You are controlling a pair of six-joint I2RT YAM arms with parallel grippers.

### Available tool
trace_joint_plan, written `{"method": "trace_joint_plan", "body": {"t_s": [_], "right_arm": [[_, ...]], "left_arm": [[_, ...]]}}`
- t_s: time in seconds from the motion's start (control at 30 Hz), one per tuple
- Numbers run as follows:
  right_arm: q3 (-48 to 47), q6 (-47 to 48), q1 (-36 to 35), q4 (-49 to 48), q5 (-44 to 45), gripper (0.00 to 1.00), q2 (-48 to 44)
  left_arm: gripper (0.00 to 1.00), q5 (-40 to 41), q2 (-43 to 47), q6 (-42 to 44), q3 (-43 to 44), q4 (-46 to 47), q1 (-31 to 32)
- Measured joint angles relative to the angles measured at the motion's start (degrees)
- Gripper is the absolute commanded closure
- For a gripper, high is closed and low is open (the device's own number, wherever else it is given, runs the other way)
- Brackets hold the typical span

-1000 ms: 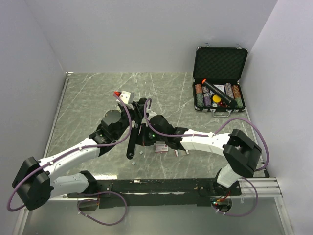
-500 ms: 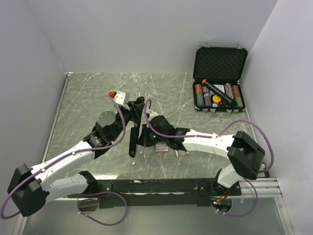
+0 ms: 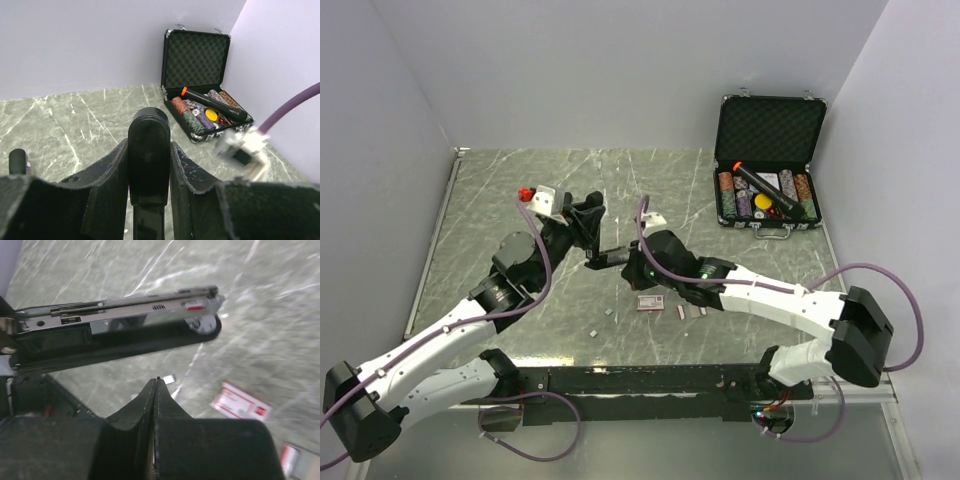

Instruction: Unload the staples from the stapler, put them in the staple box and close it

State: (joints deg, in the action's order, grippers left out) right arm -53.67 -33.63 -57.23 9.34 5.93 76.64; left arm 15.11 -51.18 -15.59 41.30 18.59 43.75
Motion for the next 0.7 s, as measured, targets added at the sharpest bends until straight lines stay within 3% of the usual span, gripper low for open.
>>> {"method": "trace_joint_plan", "body": {"t_s": [0.33,0.7], "right_arm": [[-2.69,3.85,0.02,7.87,8.96,1.0,-7.82],[4.22,-3.82,0.02,1.25,2.36,1.0,-3.54]], "left_arm": [[0.99,1.33,1.09,0.0,0.09,-1.29,0.0],[0.99,1.27,1.07,-1.51,0.94,-1.46,0.02]]}}
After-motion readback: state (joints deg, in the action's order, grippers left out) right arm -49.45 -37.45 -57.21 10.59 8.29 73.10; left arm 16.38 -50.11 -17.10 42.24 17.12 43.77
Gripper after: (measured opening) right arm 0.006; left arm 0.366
